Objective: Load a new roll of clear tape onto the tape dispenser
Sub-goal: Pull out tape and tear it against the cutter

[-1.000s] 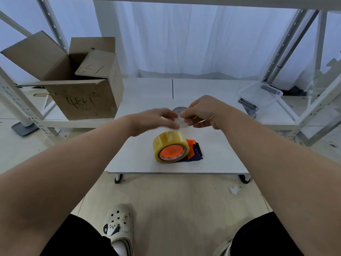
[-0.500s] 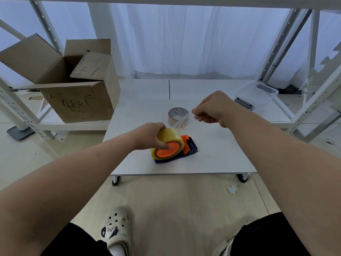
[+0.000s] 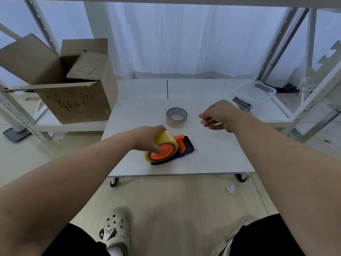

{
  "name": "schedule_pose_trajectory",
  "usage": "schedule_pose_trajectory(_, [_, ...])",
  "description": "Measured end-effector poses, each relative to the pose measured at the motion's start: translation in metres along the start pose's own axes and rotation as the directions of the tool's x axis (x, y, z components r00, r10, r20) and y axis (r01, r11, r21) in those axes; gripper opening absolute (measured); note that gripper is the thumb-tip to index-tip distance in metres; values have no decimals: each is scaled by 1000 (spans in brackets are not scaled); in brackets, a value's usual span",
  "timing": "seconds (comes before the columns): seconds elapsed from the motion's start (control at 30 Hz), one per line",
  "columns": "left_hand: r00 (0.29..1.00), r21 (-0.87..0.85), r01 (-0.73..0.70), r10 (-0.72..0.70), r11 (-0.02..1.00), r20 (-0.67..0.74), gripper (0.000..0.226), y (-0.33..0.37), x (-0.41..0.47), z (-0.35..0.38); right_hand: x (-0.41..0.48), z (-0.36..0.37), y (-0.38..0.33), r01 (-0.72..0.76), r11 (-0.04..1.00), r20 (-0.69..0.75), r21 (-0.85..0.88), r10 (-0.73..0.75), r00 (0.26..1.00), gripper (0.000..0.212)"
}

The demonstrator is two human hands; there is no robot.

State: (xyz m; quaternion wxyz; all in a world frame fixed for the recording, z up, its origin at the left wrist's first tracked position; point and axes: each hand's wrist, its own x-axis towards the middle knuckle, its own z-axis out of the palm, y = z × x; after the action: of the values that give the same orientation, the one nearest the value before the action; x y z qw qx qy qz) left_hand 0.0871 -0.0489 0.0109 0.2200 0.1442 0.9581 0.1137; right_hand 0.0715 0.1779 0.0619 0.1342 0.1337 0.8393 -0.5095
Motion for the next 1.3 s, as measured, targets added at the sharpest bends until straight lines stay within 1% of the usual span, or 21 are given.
schedule_pose_trajectory(0.07, [1000,-25,-3,3,1000,2,73,0,3,-2,6,2,10,-78,997,-1,14,78,997,7])
schedule_pose_trajectory(0.17, [1000,-38,-6,5,999,-9,66,5,10,-2,15,6,28,-174,985,-16,-8,174,985,8])
schedule_pose_trajectory(0.23, [1000,-50,-12,11,999,-23,65,10,15,-3,19,10,33,-201,979,-2,-44,201,980,8])
schedule_pose_trajectory(0.3, [999,-74,-13,11,997,-38,70,18,21,-4,24,11,33,-201,978,10,-49,201,979,7])
schedule_pose_trajectory(0.33, [999,-114,-9,3,993,-50,69,22,23,-6,26,11,31,-192,981,11,-40,193,981,8])
schedule_pose_trajectory(0.43, [996,-320,27,-52,947,-72,57,32,33,-10,31,7,24,-149,989,5,4,149,989,10])
schedule_pose_trajectory(0.5, [994,-342,105,-111,934,3,56,31,39,-12,31,2,20,-110,994,9,30,109,994,11])
schedule_pose_trajectory(0.57, [973,-371,221,-176,902,150,65,25,43,-12,30,-3,17,-66,998,16,17,66,998,11])
schedule_pose_trajectory(0.6, [958,-411,261,-183,874,219,69,22,43,-12,29,-5,16,-48,999,19,3,48,999,11])
schedule_pose_trajectory(0.63, [952,-459,267,-160,847,260,70,19,41,-12,28,-7,16,-33,999,18,-4,33,999,11])
schedule_pose_trajectory(0.7, [952,-526,233,-81,818,296,66,15,37,-10,27,-9,16,-16,1000,9,-8,16,1000,11])
schedule_pose_trajectory(0.83, [965,-519,126,16,846,261,45,14,29,-9,24,-13,20,-16,1000,46,-15,17,999,8])
schedule_pose_trajectory(0.87, [971,-532,110,25,839,239,47,14,28,-9,23,-13,21,-14,1000,68,-10,14,998,9])
schedule_pose_trajectory(0.93, [987,-566,63,34,822,160,60,12,24,-6,20,-13,22,10,1000,123,24,-12,992,9])
schedule_pose_trajectory(1.03, [998,-597,-28,56,802,28,62,-2,17,4,14,-12,20,69,998,219,8,-69,973,9])
schedule_pose_trajectory(1.13, [999,-614,-21,44,789,22,69,-14,12,9,8,-7,17,137,990,292,-15,-127,948,9])
schedule_pose_trajectory(1.3, [997,-543,-8,46,840,55,79,-17,7,9,8,7,10,235,972,339,-11,-218,915,14])
